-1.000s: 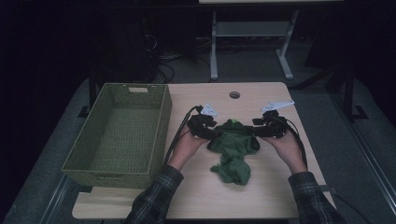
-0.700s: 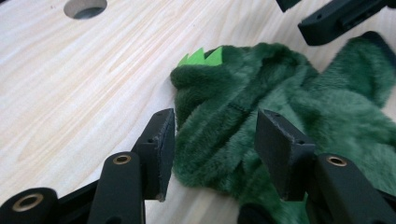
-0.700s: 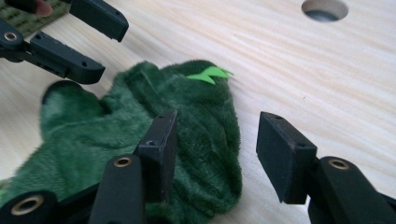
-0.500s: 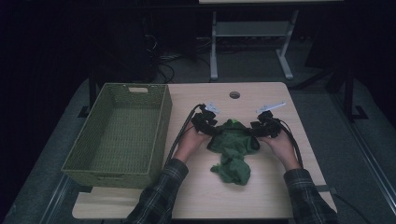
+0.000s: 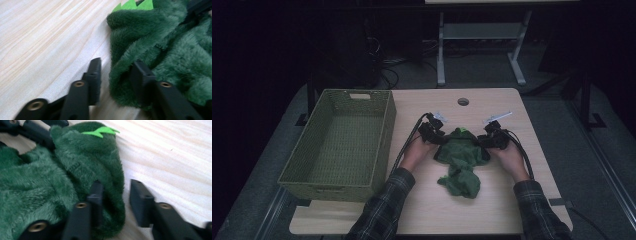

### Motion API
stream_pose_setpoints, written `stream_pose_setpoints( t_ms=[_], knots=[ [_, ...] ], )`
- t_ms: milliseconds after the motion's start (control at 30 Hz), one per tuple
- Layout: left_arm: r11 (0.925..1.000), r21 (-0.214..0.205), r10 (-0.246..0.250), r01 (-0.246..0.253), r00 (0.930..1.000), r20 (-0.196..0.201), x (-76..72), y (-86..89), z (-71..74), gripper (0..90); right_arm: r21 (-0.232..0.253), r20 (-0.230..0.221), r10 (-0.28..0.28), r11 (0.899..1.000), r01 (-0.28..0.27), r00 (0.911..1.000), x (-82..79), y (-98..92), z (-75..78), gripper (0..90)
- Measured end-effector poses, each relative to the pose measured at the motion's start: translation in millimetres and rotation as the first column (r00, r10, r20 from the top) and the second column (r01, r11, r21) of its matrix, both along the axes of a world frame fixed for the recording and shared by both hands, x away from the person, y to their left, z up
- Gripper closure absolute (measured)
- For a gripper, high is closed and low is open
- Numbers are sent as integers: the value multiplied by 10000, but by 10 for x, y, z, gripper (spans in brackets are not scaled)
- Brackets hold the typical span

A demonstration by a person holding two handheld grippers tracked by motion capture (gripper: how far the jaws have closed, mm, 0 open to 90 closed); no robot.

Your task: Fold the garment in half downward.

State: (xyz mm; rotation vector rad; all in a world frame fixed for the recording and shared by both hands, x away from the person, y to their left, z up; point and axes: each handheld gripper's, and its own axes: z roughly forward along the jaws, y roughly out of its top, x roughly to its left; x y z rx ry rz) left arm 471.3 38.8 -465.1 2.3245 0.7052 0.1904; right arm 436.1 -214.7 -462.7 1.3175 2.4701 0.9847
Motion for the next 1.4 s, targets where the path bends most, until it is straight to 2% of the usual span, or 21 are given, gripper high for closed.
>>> stream_pose_setpoints(
  t_ms=[133, 200, 267, 433, 500, 567, 633, 667, 700, 767, 900, 1000, 1033, 1100, 1200, 1400],
  knots=[
    [9999, 60, 99, -99, 9999, -66, -2, -3, 7, 825, -259, 120, 1, 9997, 2, 9999, 1, 15, -5, 844],
    [9998, 102, 188, -187, 9997, -143, -10, -8, 20, 866, -170, 110, -60, 9998, 62, 9999, -1, 15, 8, 869],
    [9997, 74, 223, -222, 9997, -119, -13, -11, 28, 871, -170, 149, -88, 9998, 91, 9998, -3, 16, 21, 872],
    [9979, -484, 419, -422, 9991, -84, -10, 1, 171, 870, 99, 364, -215, 9997, 212, 9991, -16, -10, 111, 873],
    [9964, -728, 447, -444, 9990, 22, -9, 5, 247, 870, 245, 543, -298, 9993, 285, 9981, -26, -30, 171, 873],
    [9950, -877, 487, -468, 9986, 201, -13, 3, 334, 867, 467, 254, -424, 9981, 412, 9988, -7, -48, 247, 873],
    [9936, -1016, 532, -499, 9981, 301, -13, -5, 414, 867, 525, 520, -447, 9977, 420, 9976, 0, -53, 335, 873],
    [9932, -1057, 525, -487, 9981, 333, -9, -12, 451, 867, 622, 646, -493, 9970, 452, 9967, 0, -57, 375, 873],
    [9932, -1057, 525, -487, 9981, 333, -9, -12, 451, 867, 663, 458, -526, 9966, 495, 9976, 23, -61, 411, 873],
    [9933, -1068, 508, -441, 9969, 601, 12, -31, 570, 867, 640, 672, -646, 9961, 603, 9956, 40, -64, 497, 874],
    [9917, -1187, 585, -491, 9953, 767, 44, -33, 665, 866, 634, 812, -715, 9958, 665, 9941, 83, -75, 629, 876],
    [9885, -1421, 651, -512, 9934, 949, 70, -26, 811, 866, 726, 977, -796, 9947, 727, 9920, 105, -90, 717, 876],
    [9885, -1421, 651, -512, 9934, 949, 70, -26, 811, 865, 726, 977, -796, 9947, 727, 9920, 105, -90, 717, 876],
    [9846, -1691, 623, -437, 9924, 1060, 18, -12, 898, 865, 976, 1171, -747, 9932, 634, 9903, 71, -101, 793, 876],
    [9838, -1772, 481, -268, 9920, 1168, -64, 7, 951, 865, 896, 1270, -626, 9946, 514, 9899, -10, -93, 838, 876],
    [9791, -2034, 217, 66, 9904, 1367, -289, 50, 1003, 865, 940, 1490, -334, 9954, 195, 9883, -240, -127, 797, 875]
  ],
)
